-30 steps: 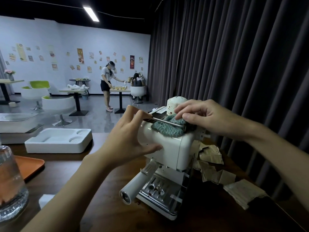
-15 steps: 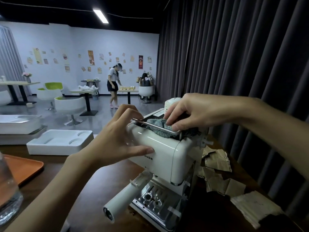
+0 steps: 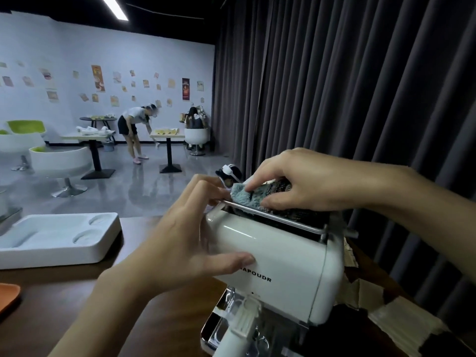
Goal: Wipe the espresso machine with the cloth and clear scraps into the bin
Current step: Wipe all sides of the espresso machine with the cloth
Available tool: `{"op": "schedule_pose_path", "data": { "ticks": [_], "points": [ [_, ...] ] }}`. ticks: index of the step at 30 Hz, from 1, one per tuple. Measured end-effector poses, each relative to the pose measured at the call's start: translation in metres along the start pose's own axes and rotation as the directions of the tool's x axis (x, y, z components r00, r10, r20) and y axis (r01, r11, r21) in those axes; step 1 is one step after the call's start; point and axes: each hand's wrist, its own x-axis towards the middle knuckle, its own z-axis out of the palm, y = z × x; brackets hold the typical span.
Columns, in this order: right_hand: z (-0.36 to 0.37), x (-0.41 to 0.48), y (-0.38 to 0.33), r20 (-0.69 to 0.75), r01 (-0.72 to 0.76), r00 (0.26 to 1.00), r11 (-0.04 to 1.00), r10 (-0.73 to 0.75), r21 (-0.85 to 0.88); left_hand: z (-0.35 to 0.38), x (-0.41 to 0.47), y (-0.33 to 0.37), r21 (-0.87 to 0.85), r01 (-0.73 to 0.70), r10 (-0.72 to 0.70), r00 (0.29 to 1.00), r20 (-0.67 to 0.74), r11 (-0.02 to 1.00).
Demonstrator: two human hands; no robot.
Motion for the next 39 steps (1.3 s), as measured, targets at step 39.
{"op": "schedule_pose_path", "data": {
  "ticks": [39],
  "points": [
    [-0.018, -0.074, 0.015, 0.058, -0.173, 0.984, 0.977, 0.167, 0.129, -0.011, 0.008, 0.015, -0.014, 0.079, -0.077, 0.990, 0.115, 0.997]
  ]
}}
